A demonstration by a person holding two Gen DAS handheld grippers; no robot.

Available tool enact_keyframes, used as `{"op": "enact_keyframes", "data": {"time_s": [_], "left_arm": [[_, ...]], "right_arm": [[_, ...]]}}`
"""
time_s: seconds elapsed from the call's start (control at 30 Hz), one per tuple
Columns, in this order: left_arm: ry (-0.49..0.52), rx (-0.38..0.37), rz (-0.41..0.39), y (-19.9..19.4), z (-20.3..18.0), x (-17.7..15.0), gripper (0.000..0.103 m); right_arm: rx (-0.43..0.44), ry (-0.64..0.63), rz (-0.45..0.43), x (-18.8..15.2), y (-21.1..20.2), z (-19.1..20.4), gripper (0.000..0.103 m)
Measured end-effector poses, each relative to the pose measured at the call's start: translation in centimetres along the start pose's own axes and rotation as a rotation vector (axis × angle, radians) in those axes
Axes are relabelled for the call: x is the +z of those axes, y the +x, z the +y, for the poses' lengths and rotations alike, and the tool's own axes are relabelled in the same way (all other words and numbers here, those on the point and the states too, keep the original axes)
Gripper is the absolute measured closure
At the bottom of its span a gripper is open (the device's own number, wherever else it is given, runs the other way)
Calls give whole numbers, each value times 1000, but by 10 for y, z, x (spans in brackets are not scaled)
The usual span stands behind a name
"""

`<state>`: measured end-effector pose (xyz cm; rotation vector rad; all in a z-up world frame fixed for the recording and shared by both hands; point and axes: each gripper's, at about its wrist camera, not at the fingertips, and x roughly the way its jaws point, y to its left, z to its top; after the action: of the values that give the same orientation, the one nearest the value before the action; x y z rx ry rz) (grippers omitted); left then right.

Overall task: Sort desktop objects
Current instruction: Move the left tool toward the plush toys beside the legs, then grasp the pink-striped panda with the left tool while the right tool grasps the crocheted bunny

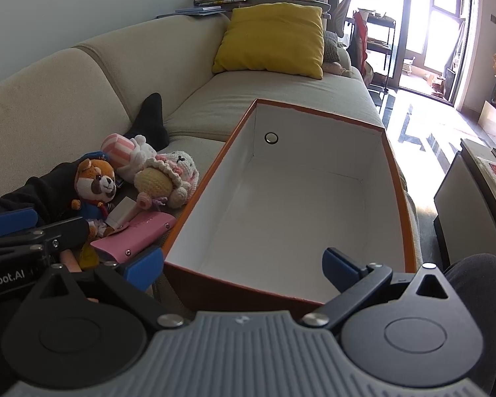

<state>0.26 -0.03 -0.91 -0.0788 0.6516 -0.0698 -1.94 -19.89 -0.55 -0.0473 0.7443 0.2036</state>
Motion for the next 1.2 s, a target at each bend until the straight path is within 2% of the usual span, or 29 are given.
{"op": "enact_keyframes", "data": {"time_s": [0.13,0.23,0.33,0.4,0.67,0.93,1.03,1.2], "left_arm": [[-10,5,13,1,4,1,15],[-6,6,24,2,6,4,19],[-2,11,27,3,10,10,24],[-6,9,34,5,15,17,27],[19,-7,99,29,42,59,28],[279,-58,216,85,46,104,29],[360,-57,263,109,48,117,29],[499,-101,373,158,54,141,29]], "right_arm": [[28,-4,-3,0,-1,1,1],[40,-27,-14,2,-2,3,2],[60,-66,-25,9,0,6,12],[91,-96,-23,16,5,9,24],[220,-128,31,67,38,25,37],[291,-102,143,121,94,47,39],[292,-98,205,133,120,55,42],[297,-46,344,145,169,62,42]]}}
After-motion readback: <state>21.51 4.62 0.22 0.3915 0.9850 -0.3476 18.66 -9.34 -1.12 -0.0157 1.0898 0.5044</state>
